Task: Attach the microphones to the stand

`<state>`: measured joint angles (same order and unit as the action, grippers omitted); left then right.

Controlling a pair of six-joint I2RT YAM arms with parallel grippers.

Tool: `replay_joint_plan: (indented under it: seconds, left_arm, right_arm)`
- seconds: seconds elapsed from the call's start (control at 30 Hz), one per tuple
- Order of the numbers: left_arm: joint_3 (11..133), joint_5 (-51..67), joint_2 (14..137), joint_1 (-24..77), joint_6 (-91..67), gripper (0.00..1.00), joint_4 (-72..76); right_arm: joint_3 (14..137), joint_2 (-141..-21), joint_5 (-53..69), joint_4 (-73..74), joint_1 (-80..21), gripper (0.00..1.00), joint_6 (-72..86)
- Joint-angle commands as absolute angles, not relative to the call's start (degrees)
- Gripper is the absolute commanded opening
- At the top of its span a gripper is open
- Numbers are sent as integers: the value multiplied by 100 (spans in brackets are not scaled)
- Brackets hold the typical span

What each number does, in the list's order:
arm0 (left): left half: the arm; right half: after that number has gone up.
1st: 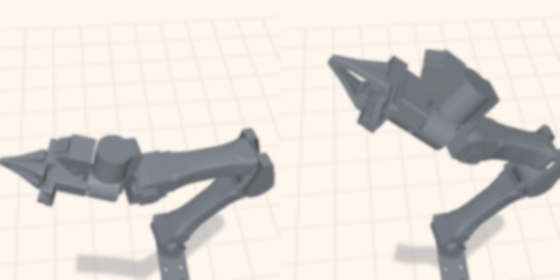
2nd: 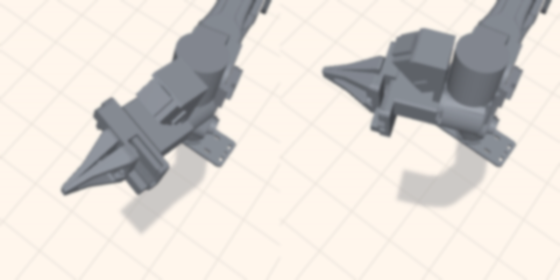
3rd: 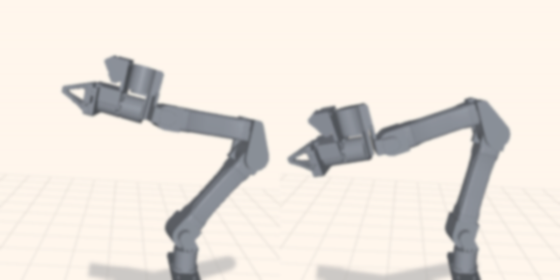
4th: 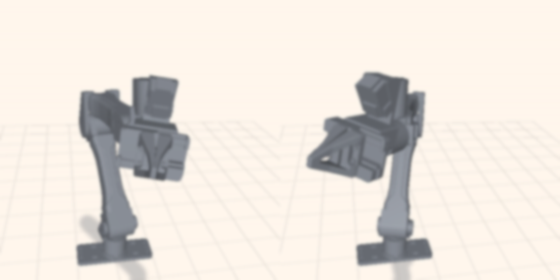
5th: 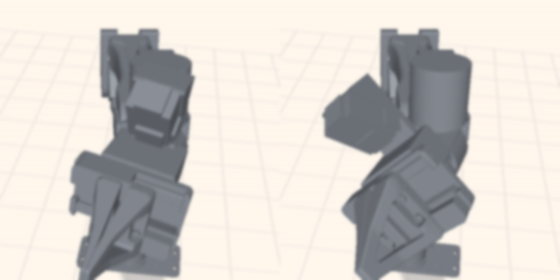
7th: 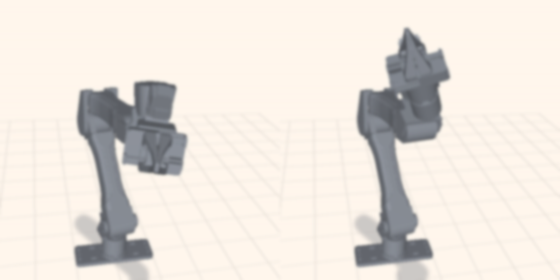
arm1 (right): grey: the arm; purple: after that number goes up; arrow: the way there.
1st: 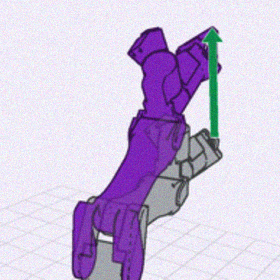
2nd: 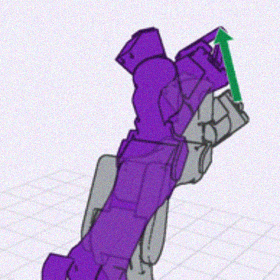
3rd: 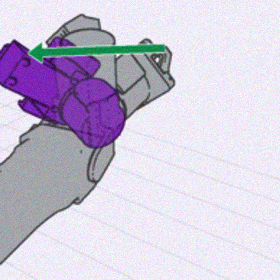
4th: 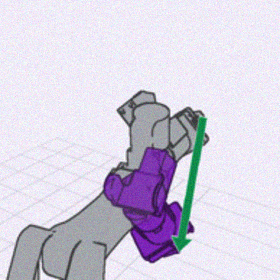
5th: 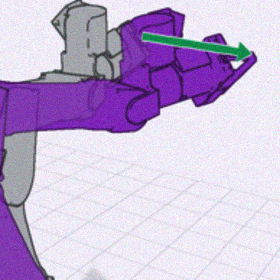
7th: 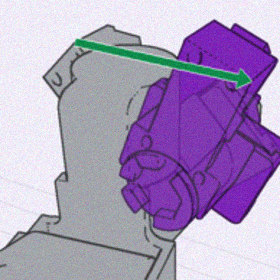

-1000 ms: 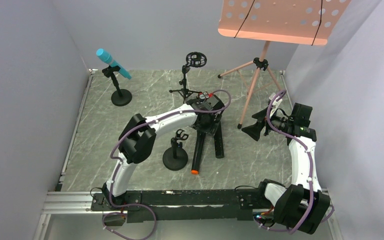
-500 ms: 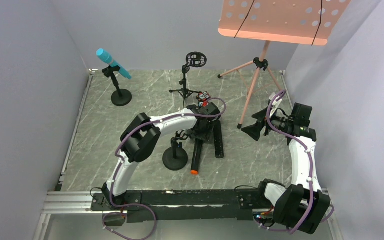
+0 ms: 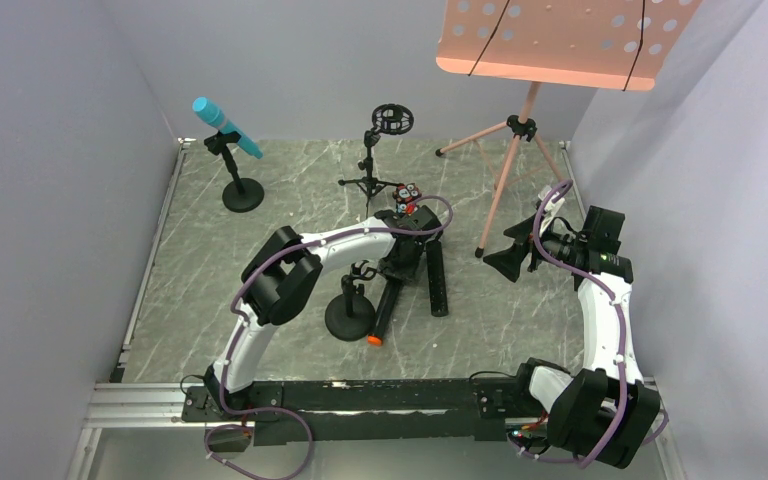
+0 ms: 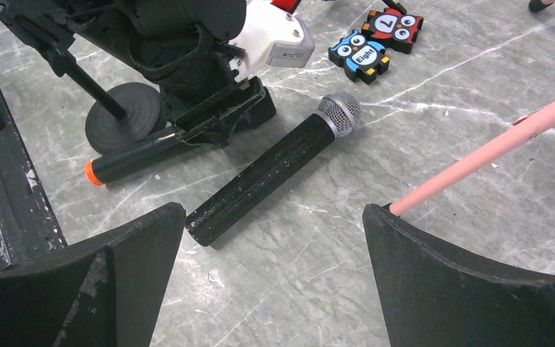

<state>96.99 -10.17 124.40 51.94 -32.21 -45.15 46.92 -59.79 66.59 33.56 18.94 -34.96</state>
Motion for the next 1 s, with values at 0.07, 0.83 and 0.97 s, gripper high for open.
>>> replay_joint_plan:
  seconds: [0.07,0.83,0.97]
  left_arm:
    - [9998,-1171,12311,5181,-3107,3,-4576]
    - [8203,317,9169,5133,-2940,0,340]
    - [7885,464,9154,5188,-3255,0,1484]
  right_arm:
    - [4913,-5898,6830,3375,1903,100,-3627]
    - [4858,-6270,8028,3306,1560,100,-3225]
    - [4903,-6523,8228,3241,1166,100,-3046]
